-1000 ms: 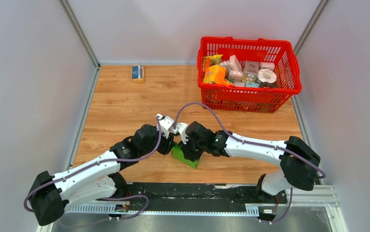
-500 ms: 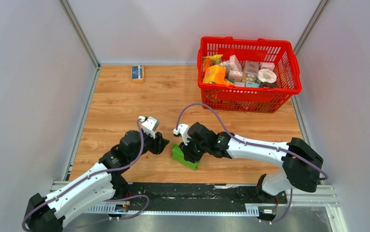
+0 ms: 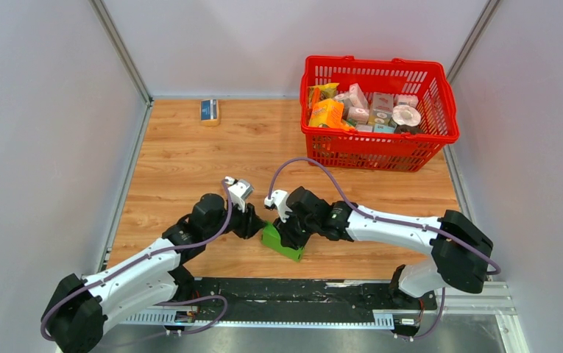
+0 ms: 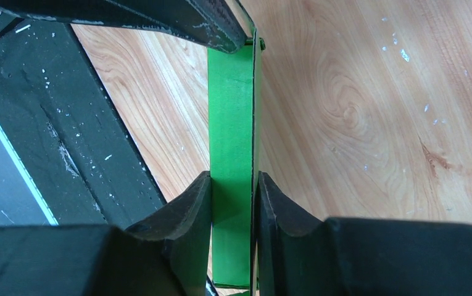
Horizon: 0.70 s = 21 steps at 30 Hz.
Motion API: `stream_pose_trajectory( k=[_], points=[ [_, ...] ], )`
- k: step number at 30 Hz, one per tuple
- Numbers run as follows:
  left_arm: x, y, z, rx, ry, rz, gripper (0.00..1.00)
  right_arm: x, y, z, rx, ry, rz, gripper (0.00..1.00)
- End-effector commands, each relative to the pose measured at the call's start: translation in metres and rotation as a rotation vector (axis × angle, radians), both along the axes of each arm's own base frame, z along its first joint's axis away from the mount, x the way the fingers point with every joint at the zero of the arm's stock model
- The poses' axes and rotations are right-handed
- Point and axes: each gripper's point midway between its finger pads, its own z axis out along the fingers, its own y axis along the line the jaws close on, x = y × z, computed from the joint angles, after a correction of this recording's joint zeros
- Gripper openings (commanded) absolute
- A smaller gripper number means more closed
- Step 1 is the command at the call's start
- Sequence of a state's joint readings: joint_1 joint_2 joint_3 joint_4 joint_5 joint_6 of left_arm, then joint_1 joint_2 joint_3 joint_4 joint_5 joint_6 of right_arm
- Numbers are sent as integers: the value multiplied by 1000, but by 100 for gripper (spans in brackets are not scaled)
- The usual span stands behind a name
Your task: Fold the paper box
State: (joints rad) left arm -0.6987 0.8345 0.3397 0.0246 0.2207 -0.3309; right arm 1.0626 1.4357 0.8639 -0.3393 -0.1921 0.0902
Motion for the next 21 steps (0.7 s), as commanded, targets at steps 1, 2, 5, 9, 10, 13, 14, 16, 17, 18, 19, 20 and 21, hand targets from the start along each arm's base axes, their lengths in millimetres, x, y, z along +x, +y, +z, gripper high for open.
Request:
stream_pose_trajectory(
  k=[1,2,5,9,10,13,14,16,17,18,19,20,21],
  points=[
    [6,-16,33,-99,-77,-49,45,-11,-10,-4,-24,32,10,24],
    [7,-16,35,-100,-80,-46,44,-12,-10,-4,-24,33,11,25],
    [7,-19,39,-111,-90,-58,44,-11,-10,-4,-24,32,10,24],
    [7,-24,38,-98,-72,-84,38,-11,-9,-2,-19,30,9,24],
    [8,-26,36,-93,-60,-88,36,-11,-9,-1,-16,28,10,24],
    [6,-28,32,-103,-44,-93,33,-12,-10,-3,-19,30,10,24],
    [6,-29,33,-105,-41,-93,32,-11,-9,-2,-16,29,7,24],
    [5,-28,33,-100,-39,-94,27,-11,-10,-3,-18,31,6,24],
    [5,-28,31,-94,-41,-88,26,-11,-10,-3,-16,30,8,24],
    [3,-28,32,-90,-43,-91,22,-11,-9,-3,-19,31,6,24],
    [3,-28,33,-86,-47,-88,20,-11,-9,-3,-18,32,8,24],
    [4,-26,30,-65,-46,-74,19,-11,-9,-3,-19,31,7,24],
    [0,-28,30,-57,-49,-82,18,-10,-8,-3,-16,32,3,24]
  ],
)
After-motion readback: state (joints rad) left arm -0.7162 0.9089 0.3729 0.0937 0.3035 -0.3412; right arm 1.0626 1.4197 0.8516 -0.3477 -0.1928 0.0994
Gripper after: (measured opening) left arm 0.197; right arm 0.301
